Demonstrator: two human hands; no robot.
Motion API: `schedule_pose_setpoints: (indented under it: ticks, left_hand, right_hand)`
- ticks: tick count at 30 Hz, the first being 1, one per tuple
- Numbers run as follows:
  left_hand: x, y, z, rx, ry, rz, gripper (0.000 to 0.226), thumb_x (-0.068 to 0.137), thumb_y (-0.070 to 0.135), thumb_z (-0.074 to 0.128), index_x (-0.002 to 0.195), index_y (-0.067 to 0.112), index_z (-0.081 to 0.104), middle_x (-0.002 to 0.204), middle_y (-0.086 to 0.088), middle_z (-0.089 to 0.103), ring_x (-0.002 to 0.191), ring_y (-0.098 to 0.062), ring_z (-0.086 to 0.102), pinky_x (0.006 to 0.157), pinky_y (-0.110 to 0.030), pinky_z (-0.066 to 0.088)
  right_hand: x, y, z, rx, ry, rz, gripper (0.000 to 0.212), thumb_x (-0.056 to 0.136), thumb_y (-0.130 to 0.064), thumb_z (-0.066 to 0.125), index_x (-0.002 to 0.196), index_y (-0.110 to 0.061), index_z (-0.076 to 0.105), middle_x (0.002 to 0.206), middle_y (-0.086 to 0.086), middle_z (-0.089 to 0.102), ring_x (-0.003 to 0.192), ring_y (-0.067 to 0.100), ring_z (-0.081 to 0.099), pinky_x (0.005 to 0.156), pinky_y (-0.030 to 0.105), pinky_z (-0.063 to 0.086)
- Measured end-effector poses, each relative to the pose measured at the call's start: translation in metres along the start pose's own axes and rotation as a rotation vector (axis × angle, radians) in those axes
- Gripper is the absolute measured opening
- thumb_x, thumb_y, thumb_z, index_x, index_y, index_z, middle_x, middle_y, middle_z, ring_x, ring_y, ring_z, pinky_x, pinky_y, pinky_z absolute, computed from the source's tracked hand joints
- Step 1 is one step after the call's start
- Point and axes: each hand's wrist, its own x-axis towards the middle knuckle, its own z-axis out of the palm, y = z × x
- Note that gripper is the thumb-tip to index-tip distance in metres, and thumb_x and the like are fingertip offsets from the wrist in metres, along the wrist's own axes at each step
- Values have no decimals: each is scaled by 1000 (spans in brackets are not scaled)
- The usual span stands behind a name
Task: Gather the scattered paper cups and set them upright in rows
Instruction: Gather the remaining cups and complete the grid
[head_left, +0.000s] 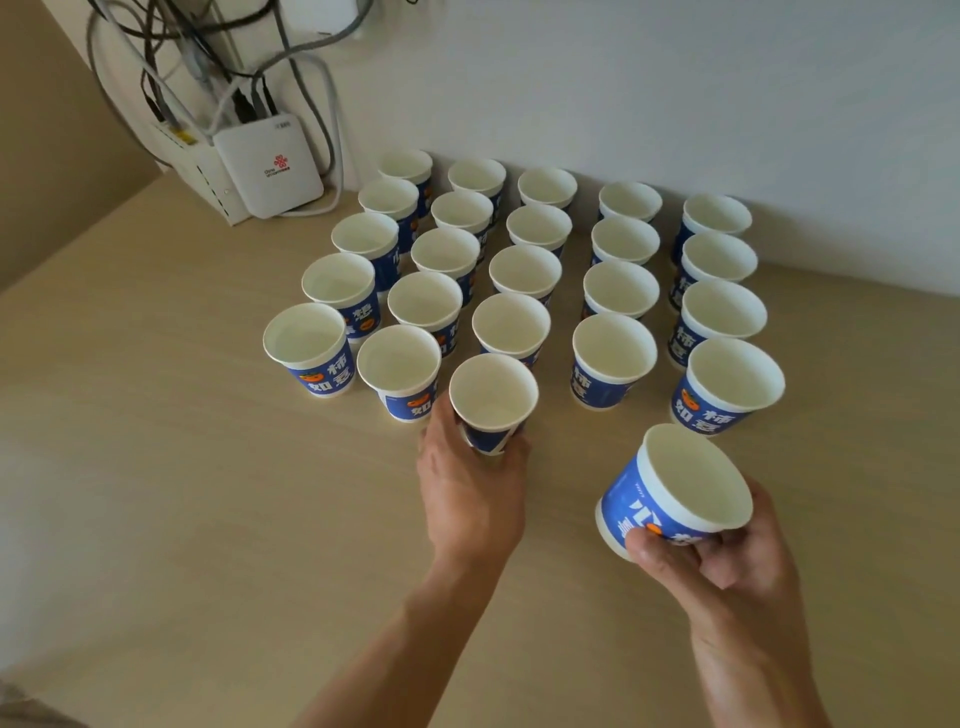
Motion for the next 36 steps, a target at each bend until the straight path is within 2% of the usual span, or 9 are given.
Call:
schedule_pose_setpoints:
  ticks: [8,11,13,16,21,26,30,32,36]
  left_hand:
    - [-1,0,1,1,-6,-10,65,74,17,84,131,25,54,120,3,66,109,-27,62,99,-46,49]
    - [-11,-2,-3,9,-46,-27,75,73,18,84,138,27,49,127,7,65,115,-23,60,103,-44,47]
    - [-26,-6,-8,18,-65,-41,84,75,24,85,146,31,41,135,9,59,119,-17,57,104,-39,46]
    - [-53,-11,-18,-19,-98,-93,97,78,36,83,156,34,25,148,14,43,118,-9,51,104,-31,43]
    - [-76,-20,-37,-121,-80,-119,102,72,28,86,156,30,29,143,21,44,107,21,46,97,-24,42]
    - [-87,-29,-47,-107,-72,-110,100,67,16,90,152,27,38,142,18,54,121,12,50,97,-23,44]
    - [-89,-33,-49,-91,-104,-89,100,65,11,91,151,23,41,141,16,56,128,4,52,95,-22,45]
    - [-91,-33,-49,-93,-121,-77,102,63,21,94,149,25,41,141,17,56,126,9,51,96,-23,45]
    - [-96,-27,-48,-81,-117,-75,106,52,42,81,149,29,39,141,18,55,124,13,49,101,-31,48]
  right_hand:
    - [-1,3,-6,-17,-9,-4,70,55,1,78,119,-21,61,115,0,72,101,12,71,85,32,61]
    - [-1,2,-6,-23,-21,-18,72,53,-6,87,118,-24,62,117,2,72,104,15,71,85,29,60]
    - [1,2,-2,-31,-23,-30,73,52,-18,90,119,-24,61,119,3,71,108,17,70,90,31,59]
    - [8,7,8,-96,-17,-82,68,59,-12,88,120,-25,59,120,1,70,111,18,69,93,29,57]
    - [25,15,25,-278,-51,-131,65,65,-13,84,117,-39,56,116,-8,70,108,15,69,94,36,55]
    - [36,21,35,-371,-47,-139,62,65,-16,83,120,-26,54,110,-12,69,105,14,69,97,41,56]
    - [40,23,38,-411,-32,-165,62,68,-8,85,118,-28,53,109,-14,68,104,15,68,98,44,55]
    - [41,24,40,-422,-23,-168,62,68,-10,85,116,-32,53,109,-15,68,105,16,68,98,45,55]
    - [42,26,42,-416,6,-173,62,65,-16,83,119,-30,54,108,-17,68,105,16,68,98,47,54]
